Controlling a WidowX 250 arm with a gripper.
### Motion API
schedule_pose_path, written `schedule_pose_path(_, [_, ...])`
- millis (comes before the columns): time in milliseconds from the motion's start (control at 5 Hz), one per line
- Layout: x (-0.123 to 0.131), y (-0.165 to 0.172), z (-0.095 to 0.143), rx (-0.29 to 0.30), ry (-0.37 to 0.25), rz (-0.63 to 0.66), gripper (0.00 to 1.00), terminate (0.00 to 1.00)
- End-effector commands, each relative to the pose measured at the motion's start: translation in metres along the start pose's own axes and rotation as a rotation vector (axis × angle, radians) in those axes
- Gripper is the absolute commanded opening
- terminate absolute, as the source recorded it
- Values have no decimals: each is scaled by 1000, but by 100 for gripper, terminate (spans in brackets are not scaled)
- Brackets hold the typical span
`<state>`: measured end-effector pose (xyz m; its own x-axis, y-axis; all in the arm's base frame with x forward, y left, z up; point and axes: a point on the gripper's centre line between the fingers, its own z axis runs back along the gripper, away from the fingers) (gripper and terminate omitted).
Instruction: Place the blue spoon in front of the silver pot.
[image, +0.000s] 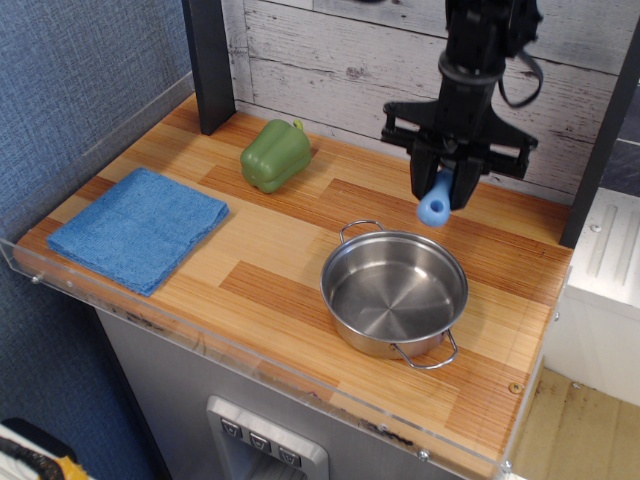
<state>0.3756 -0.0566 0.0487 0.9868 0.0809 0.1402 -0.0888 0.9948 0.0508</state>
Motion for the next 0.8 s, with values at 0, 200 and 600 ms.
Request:
schedule_pose_path(0, [8, -6, -8, -67, -43, -43, 0, 0])
schedule_pose_path(200, [8, -10, -20, -82, -6, -57, 0, 0])
schedule_pose_path(600, [7, -12, -20, -108, 13, -85, 100, 0])
